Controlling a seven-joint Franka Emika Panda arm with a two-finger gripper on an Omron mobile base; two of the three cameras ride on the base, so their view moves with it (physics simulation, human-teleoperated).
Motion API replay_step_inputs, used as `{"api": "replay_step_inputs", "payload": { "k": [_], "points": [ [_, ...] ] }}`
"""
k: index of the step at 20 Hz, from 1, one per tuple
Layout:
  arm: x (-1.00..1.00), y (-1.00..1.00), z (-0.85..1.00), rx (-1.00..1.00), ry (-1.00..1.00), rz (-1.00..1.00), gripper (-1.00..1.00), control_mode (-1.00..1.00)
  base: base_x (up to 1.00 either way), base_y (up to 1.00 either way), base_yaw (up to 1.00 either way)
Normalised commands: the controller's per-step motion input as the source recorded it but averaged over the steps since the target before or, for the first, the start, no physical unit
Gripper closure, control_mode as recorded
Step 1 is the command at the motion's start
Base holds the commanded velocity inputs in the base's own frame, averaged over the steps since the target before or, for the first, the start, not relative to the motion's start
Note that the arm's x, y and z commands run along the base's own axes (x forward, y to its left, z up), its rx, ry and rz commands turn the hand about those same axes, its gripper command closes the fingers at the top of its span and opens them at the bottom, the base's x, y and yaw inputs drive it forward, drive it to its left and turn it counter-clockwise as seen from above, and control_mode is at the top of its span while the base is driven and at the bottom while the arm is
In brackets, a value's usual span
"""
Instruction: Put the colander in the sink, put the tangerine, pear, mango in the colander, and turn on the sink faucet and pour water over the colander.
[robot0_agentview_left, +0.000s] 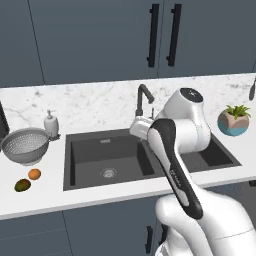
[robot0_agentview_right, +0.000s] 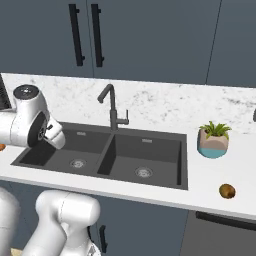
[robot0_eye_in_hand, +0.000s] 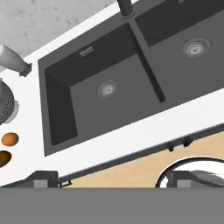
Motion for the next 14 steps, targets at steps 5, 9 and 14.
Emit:
{"api": "replay_step_inputs", "payload": {
  "k": [5,9,14],
  "points": [
    [0.22,0.85,-0.04,0.02,-0.10,-0.15,-1.00,-1.00,0.00,0.00,0.00],
    [0.25,0.94,-0.05,0.00,0.00,-0.17,-1.00,-1.00,0.00,0.00,0.00],
    [0.24,0.91,-0.05,0.00,-0.02,-0.05,-1.00,-1.00,0.00,0.00,0.00]
  ]
}}
